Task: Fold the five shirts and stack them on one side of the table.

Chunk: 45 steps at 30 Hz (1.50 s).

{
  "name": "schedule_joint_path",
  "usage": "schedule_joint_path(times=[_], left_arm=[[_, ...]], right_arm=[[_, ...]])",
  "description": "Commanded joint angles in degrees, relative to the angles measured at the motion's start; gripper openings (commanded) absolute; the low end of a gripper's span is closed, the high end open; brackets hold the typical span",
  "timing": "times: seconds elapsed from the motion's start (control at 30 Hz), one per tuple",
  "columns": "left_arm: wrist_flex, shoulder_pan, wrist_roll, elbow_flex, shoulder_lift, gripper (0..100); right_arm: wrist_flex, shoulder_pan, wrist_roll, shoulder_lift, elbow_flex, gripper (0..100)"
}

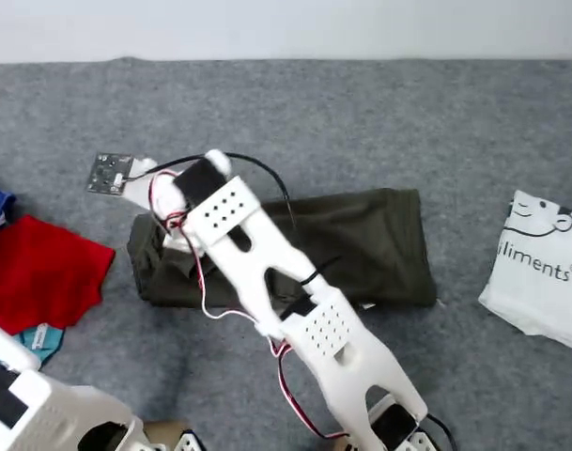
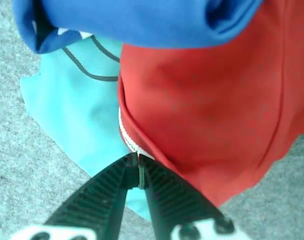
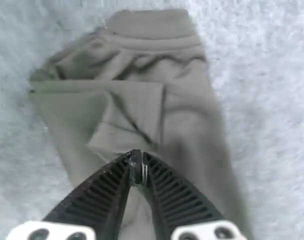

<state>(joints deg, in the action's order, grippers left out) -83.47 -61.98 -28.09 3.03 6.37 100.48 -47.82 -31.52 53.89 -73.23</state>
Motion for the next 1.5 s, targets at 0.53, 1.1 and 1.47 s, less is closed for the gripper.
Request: schedule_joint_path(times=[0.53,1.1,1.47], left_arm=[[0.5,0.4,-0.5,-0.7,-1.0,1],[-10.0,16.0,-0.3,-0.6,-25.6,1],[-17.1,23.8,3.2,0.7,-34.7,1]], right_arm=[[-19.0,2.5,-5.4,-1.2,13.6,1.0],[2.1,3.8,-0.4,-8.8,9.1,1.0],[2.6,18.9,7.7,-13.2,23.0,1.0]])
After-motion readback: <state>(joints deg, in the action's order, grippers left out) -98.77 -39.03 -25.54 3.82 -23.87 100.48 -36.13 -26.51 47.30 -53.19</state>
